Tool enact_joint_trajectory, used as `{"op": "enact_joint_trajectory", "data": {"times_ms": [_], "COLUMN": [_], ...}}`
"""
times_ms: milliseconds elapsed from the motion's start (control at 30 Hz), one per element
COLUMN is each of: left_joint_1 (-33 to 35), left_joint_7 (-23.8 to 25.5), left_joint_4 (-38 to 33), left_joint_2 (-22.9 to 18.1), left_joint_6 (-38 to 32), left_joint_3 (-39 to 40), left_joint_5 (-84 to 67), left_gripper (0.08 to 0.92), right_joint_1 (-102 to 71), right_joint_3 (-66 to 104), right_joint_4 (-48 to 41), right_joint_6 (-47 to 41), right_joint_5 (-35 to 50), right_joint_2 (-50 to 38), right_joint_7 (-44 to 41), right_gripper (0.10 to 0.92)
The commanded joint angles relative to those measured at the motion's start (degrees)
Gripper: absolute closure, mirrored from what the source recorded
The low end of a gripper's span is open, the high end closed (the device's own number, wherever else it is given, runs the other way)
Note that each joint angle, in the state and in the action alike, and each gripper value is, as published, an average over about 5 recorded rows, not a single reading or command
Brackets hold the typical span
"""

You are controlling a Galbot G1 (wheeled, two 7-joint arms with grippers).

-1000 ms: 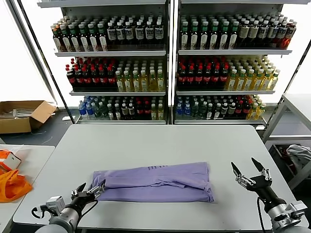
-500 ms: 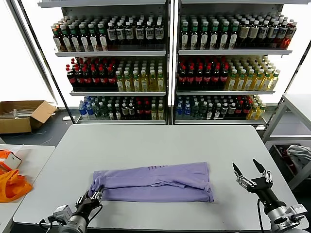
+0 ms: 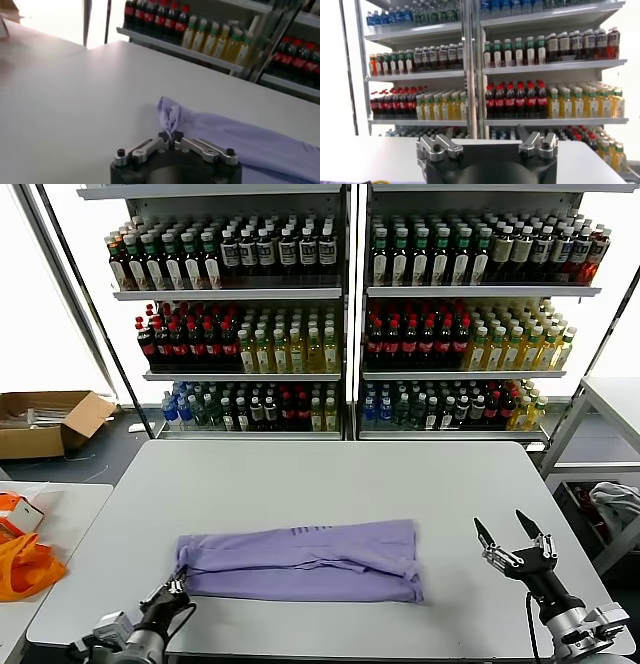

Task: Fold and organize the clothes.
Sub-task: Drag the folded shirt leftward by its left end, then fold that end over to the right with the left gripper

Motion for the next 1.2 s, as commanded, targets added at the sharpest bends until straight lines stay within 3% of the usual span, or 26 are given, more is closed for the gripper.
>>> {"op": "enact_joint_trajectory", "data": {"times_ms": [33,233,333,433,700,900,1200], "left_joint_1": [2.1,-0.2,-1.2,-1.5,-1.5,0.1,-0.4], "left_joint_7": [11.4,16.3,16.5,16.3,11.9,10.8,9.3], "left_joint_4": [9.1,18.9,17.2,9.6,-10.3,-13.2,-12.9], "left_joint_2": [13.5,23.4,25.1,23.3,14.0,12.8,9.8], "left_joint_6": [-2.6,-4.7,-4.9,-4.5,-1.8,-1.2,-0.5], "left_joint_3": [-24.2,-29.7,-28.3,-24.5,-7.6,0.8,6.8], "left_joint_5": [-4.8,-2.6,-1.9,-0.7,5.3,7.9,10.9], "left_gripper": [0.897,0.898,0.898,0.898,0.898,0.898,0.898], "right_joint_1": [-0.1,0.2,0.1,-0.1,-1.0,-0.5,0.2], "right_joint_3": [0.2,-0.1,0.1,0.2,1.2,1.4,0.5], "right_joint_4": [0.1,0.2,0.5,0.8,1.6,1.7,0.7], "right_joint_6": [0.0,0.0,0.0,0.0,-0.1,-0.6,-0.6], "right_joint_5": [0.7,0.8,0.9,0.8,0.5,0.0,-0.4], "right_joint_2": [0.2,-0.2,-0.4,-0.2,0.2,0.6,-0.3], "right_joint_7": [-0.2,-0.2,-0.2,-0.2,-0.3,-0.3,-0.3], "right_gripper": [0.203,0.203,0.203,0.203,0.203,0.203,0.203]}}
